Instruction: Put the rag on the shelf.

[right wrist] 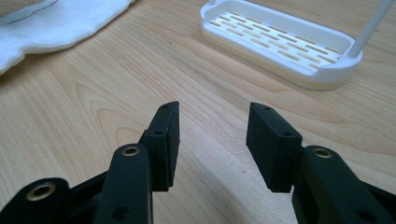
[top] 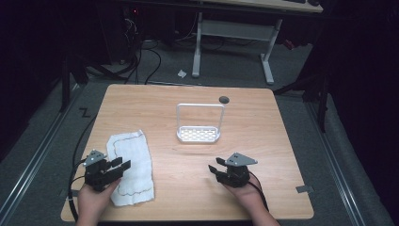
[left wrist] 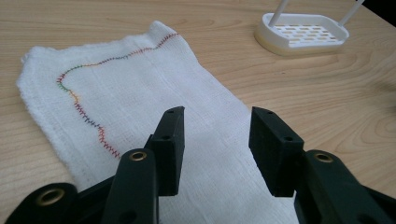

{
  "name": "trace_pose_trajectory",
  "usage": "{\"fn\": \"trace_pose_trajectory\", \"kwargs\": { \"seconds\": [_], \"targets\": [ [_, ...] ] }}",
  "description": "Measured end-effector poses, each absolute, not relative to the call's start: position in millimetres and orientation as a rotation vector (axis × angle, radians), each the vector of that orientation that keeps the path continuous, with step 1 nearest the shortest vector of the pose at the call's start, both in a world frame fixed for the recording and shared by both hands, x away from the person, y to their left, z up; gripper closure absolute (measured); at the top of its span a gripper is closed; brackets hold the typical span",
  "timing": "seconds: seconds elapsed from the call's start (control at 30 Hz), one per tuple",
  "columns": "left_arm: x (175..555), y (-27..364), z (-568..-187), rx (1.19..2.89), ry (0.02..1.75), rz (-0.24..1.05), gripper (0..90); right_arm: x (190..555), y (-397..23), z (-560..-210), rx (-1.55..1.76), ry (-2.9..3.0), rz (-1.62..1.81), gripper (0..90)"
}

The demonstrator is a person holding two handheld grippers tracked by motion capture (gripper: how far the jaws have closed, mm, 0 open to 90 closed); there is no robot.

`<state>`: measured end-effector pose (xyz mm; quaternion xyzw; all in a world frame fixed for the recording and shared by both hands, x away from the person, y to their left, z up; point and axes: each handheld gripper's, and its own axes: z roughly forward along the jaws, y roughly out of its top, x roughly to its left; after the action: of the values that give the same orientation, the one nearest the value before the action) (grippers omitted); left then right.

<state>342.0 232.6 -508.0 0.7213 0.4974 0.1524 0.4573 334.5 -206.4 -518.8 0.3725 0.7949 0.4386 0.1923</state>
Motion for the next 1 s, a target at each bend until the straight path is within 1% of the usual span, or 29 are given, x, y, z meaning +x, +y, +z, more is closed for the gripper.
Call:
{"fn": "trace_pose_trajectory", "kwargs": {
  "seconds": [0.3,0.37,0.47,0.5,0.57,0.67,0.83,0.93,1.0],
  "targets": [
    [339.2,233.5,-518.9,1.811,1.252,0.373,54.6,338.0,-208.4,-519.4,1.060,2.229,1.237,54.9],
    [339.4,234.2,-521.7,1.828,1.269,0.378,56.5,337.5,-208.5,-519.1,1.058,2.230,1.236,54.9],
    [342.5,232.4,-528.4,1.894,1.307,0.373,71.5,337.1,-208.5,-518.6,1.060,2.226,1.240,54.8],
    [343.7,230.5,-531.1,1.932,1.314,0.373,81.3,337.3,-208.2,-518.8,1.062,2.226,1.239,54.8],
    [343.9,228.3,-531.7,1.959,1.297,0.394,89.9,338.1,-208.1,-519.3,1.065,2.229,1.238,54.7],
    [341.7,224.9,-532.3,1.979,1.270,0.419,90.0,338.7,-208.4,-519.6,1.066,2.231,1.237,54.7],
    [330.4,210.9,-534.3,1.987,1.211,0.372,90.0,337.9,-208.4,-518.8,1.065,2.231,1.252,54.7],
    [319.4,194.7,-534.2,2.019,1.146,0.322,90.0,337.6,-208.1,-518.5,1.074,2.230,1.255,55.0],
    [312.3,181.5,-533.6,2.056,1.091,0.314,90.0,337.3,-207.8,-517.8,1.061,2.229,1.255,56.2]
  ]
}}
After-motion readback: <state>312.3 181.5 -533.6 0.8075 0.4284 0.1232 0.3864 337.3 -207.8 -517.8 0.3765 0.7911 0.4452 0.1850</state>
